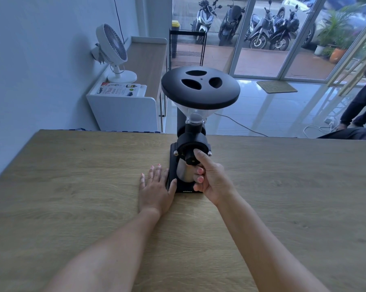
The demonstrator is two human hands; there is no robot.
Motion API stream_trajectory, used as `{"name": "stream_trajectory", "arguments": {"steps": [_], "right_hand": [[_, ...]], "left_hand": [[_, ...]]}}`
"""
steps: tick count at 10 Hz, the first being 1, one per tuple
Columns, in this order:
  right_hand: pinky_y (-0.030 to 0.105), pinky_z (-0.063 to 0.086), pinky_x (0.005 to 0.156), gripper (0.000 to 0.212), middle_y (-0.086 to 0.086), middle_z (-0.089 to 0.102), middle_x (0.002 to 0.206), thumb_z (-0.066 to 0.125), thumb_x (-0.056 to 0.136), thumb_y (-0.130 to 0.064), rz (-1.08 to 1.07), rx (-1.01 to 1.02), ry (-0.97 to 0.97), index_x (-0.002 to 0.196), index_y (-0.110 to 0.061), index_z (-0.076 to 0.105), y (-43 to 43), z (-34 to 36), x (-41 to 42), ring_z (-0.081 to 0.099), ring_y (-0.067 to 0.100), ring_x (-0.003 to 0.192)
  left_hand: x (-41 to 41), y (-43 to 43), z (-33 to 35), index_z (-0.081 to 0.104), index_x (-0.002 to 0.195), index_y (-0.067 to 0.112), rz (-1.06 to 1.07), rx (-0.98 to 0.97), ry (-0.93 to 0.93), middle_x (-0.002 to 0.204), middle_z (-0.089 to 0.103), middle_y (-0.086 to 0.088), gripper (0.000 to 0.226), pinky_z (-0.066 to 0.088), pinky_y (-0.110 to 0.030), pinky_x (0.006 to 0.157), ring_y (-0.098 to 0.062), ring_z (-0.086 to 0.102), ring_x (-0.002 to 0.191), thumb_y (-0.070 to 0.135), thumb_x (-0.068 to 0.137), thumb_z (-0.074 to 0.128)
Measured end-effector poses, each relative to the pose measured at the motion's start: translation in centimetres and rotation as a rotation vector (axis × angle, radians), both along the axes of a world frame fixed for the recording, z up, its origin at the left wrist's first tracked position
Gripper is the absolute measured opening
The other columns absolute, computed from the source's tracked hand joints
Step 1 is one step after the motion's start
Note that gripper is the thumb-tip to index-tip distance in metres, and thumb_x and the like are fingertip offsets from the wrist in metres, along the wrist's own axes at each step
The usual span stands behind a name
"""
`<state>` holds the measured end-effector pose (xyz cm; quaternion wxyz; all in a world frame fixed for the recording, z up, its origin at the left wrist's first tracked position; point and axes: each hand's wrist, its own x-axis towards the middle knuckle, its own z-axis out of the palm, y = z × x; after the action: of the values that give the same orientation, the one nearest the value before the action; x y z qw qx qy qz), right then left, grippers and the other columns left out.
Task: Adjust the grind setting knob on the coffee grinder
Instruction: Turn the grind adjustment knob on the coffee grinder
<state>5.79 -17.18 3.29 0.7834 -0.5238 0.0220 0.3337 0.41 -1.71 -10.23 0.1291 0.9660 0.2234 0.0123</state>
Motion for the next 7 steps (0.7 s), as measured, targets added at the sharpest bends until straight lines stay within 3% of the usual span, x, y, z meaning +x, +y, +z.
{"name": "stream_trajectory", "arguments": {"steps": [2,7], "right_hand": [[0.023,0.039,0.036,0.042,-0.007,0.041,0.051,0.081,0.076,-0.042,-0.041,-0.068,-0.028,0.095,-0.010,0.062,0.14,0.03,-0.03,0.036,0.008,0.040],[0.023,0.040,0.035,0.036,-0.009,0.040,0.047,0.083,0.076,-0.040,-0.108,-0.139,-0.104,0.084,-0.011,0.063,0.30,0.42,-0.32,0.036,0.007,0.037]], "left_hand": [[-0.02,-0.05,0.04,0.015,0.157,0.030,-0.002,0.001,0.000,0.167,0.008,0.003,0.069,-0.002,-0.047,0.124,-0.017,-0.002,0.154,0.061,0.096,0.008],[-0.07,-0.10,0.18,0.015,0.157,0.030,-0.005,0.003,0.005,0.167,0.007,0.002,0.068,-0.001,-0.048,0.124,-0.018,-0.002,0.154,0.061,0.096,0.007]]}}
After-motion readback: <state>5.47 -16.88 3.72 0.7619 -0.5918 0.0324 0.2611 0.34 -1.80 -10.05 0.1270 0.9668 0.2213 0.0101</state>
